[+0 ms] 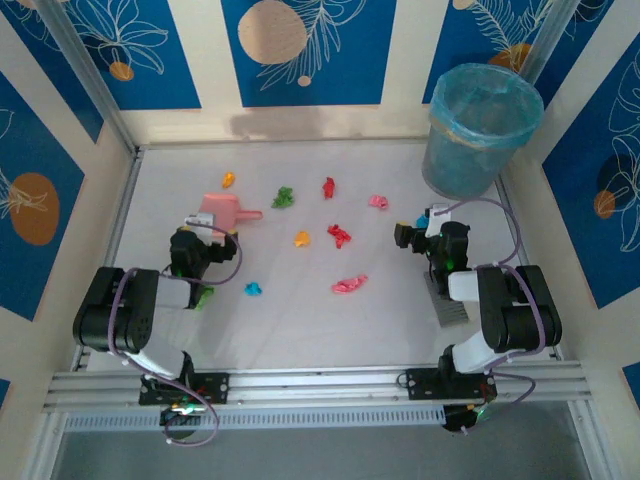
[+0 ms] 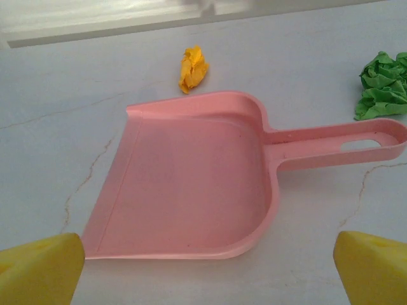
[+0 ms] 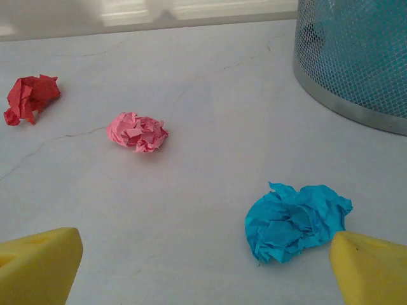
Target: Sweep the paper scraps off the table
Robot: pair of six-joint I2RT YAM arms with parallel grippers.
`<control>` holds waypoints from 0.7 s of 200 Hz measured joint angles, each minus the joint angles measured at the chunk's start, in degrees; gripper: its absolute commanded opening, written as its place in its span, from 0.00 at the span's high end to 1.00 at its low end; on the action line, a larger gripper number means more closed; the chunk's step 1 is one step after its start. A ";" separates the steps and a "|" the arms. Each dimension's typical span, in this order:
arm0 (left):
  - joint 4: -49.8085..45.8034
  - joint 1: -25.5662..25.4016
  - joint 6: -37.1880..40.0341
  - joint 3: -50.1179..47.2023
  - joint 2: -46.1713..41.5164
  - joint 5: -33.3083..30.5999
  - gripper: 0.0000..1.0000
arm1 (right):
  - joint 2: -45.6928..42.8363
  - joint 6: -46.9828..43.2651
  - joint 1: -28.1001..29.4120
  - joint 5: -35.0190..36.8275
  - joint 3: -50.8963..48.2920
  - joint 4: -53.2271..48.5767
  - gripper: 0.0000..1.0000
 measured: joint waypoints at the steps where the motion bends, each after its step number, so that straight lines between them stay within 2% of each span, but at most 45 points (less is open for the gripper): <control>1: 0.00 0.00 0.00 0.00 0.00 0.00 0.00 | 0.00 0.00 0.00 0.00 0.00 0.00 0.01; 140: 0.00 0.00 0.00 0.00 0.00 0.00 0.00 | 0.00 0.04 -1.16 -2.82 0.11 -0.87 0.01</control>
